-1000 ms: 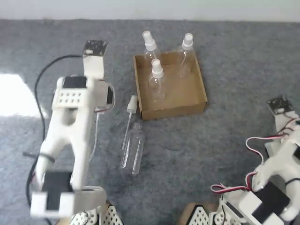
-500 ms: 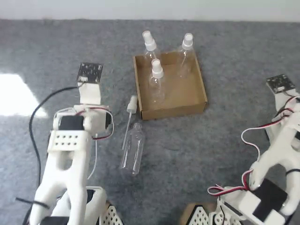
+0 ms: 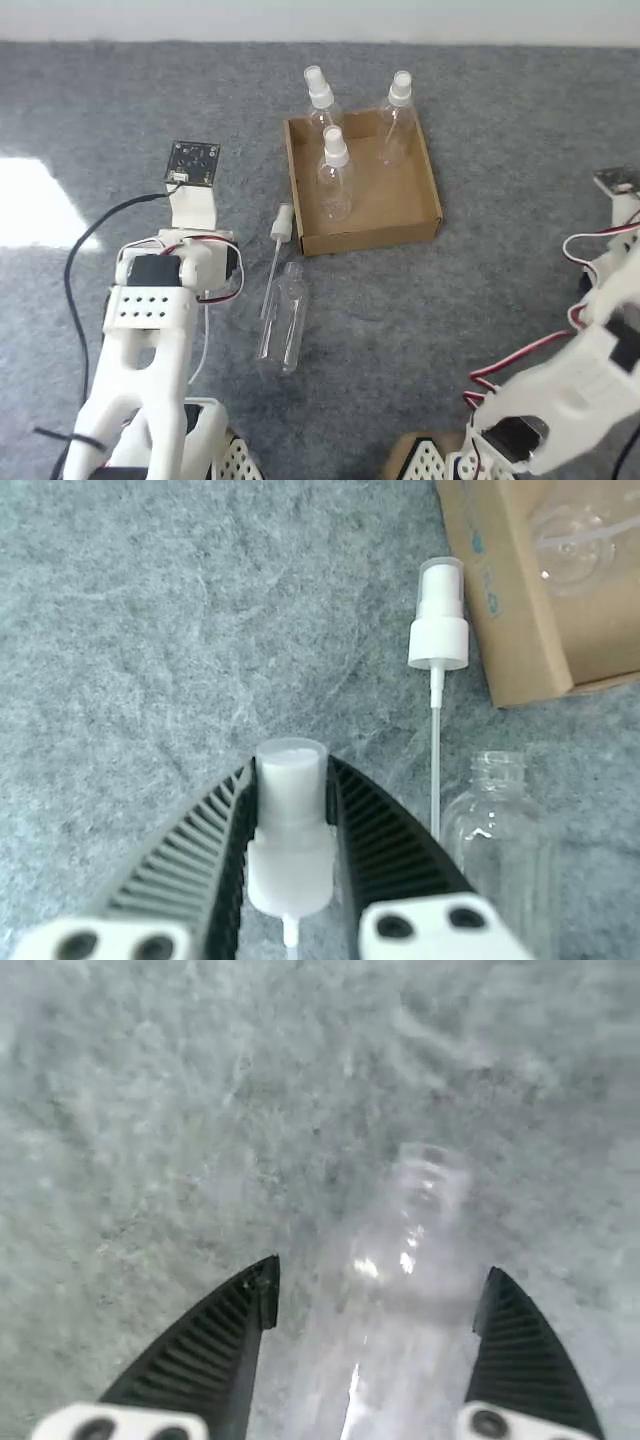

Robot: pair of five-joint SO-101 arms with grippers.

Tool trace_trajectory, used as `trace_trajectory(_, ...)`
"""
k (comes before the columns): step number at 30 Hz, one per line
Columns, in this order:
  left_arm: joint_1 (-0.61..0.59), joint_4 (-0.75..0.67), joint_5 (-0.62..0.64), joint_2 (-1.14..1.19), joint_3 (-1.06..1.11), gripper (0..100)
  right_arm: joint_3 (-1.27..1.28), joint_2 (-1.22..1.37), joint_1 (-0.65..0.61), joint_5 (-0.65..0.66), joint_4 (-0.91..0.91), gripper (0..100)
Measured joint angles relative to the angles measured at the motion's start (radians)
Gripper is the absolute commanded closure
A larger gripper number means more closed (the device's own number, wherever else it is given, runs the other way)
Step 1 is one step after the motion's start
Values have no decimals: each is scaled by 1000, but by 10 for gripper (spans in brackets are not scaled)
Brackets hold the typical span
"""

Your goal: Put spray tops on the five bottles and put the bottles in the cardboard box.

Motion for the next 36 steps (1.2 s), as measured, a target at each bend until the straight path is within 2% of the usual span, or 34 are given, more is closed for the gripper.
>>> trace_trajectory(3, 0, 0, 0, 0, 0, 989, -44, 78, 14, 5, 0, 760)
trace_trajectory(8, 0, 0, 0, 0, 0, 989, -68, 121, 12, 5, -9, 998)
trace_trajectory(13, 0, 0, 0, -2, 0, 989, -75, 106, 2, 5, -37, 993)
trace_trajectory(17, 2, -3, 0, -12, 0, 990, -75, -48, -77, -28, 28, 993)
trace_trajectory(22, 2, 17, -3, -37, -64, 990, -52, -273, -287, -170, 78, 993)
trace_trajectory(25, 0, 66, -3, -110, -115, 990, 69, -436, -445, -255, 63, 993)
trace_trajectory(32, -66, 210, -26, -374, -259, 990, 494, -855, -878, -431, -121, 993)
trace_trajectory(36, -69, 230, -9, -451, -347, 990, 612, -950, -1163, -511, -216, 993)
